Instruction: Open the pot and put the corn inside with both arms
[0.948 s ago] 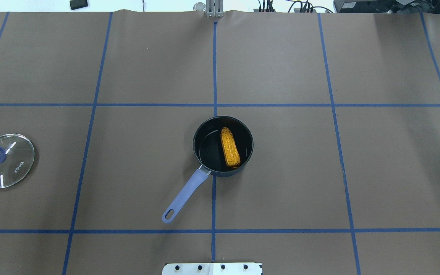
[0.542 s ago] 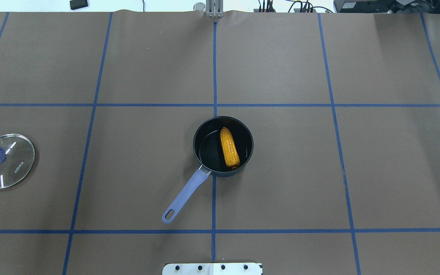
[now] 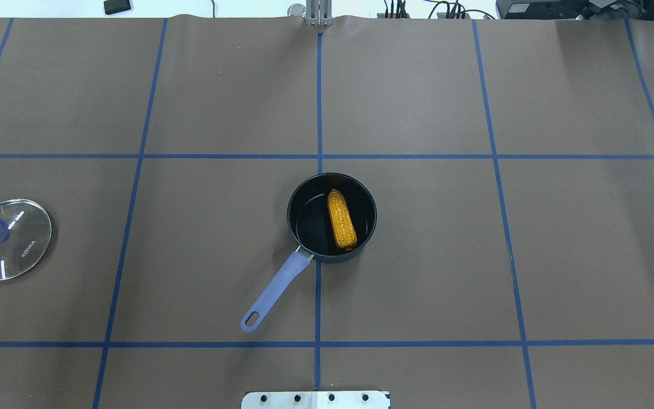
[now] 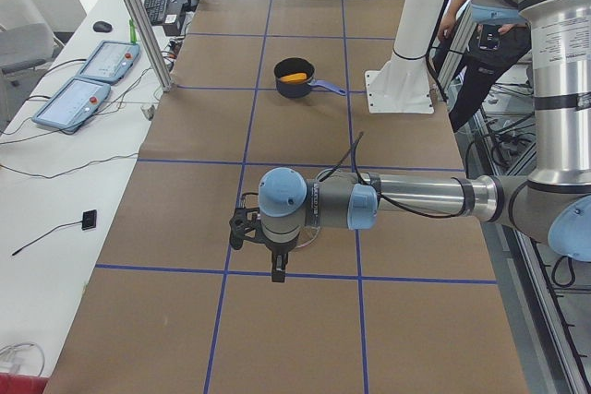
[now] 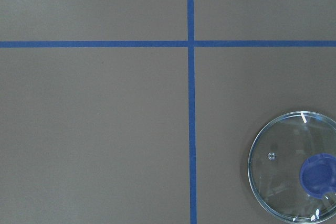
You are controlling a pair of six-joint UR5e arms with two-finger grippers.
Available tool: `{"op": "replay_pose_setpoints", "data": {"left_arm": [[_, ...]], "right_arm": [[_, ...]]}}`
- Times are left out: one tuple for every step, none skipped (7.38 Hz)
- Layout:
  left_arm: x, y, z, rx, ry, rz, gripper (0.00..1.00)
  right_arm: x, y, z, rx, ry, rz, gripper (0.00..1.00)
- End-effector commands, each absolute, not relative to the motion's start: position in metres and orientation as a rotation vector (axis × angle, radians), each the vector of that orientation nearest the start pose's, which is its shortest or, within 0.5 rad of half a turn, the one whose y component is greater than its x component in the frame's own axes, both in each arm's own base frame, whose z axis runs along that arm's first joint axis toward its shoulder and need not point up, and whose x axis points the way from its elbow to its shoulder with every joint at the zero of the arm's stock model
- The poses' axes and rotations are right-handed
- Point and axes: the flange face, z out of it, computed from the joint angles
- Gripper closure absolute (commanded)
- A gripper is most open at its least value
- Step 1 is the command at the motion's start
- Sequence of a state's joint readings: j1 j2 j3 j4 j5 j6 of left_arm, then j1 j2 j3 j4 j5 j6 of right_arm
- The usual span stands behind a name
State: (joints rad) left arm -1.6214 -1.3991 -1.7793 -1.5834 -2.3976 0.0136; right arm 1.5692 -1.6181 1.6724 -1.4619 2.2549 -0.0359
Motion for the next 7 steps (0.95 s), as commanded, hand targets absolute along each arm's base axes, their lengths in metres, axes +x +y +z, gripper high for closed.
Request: {"op": "replay_pose_setpoints", "data": {"left_arm": [[-0.0813,-0.4190,0.6287,0.078,0.825,-0.013,0.02],[-0.0813,-0.4190,0.6287,0.078,0.825,-0.013,0.02],[-0.0813,-0.4189,0.6294,0.077,0.825,-0.014,0.02],[-0.0813,-0.4190,0.6287,0.078,0.825,-0.013,0.02],[-0.0813,-0.4191,0.6285,0.079,0.824,-0.013,0.02],[-0.0812,-0.4191,0.6284,0.079,0.826,-0.013,0.02],[-0.0812,-0.4191,0.6276,0.082,0.826,-0.011,0.02]], "right_arm": [[0.0697,-0.4846,0.6231,0.173,-0.678,-0.091,0.00],[0.0697,-0.4853,0.6224,0.175,-0.678,-0.092,0.00],[0.0694,-0.4860,0.6213,0.176,-0.683,-0.093,0.00],[0.0691,-0.4859,0.6211,0.176,-0.686,-0.093,0.00],[0.0689,-0.4866,0.6202,0.177,-0.689,-0.092,0.00],[0.0688,-0.4879,0.6180,0.180,-0.691,-0.094,0.00],[0.0677,-0.4891,0.6158,0.181,-0.704,-0.095,0.00]]}}
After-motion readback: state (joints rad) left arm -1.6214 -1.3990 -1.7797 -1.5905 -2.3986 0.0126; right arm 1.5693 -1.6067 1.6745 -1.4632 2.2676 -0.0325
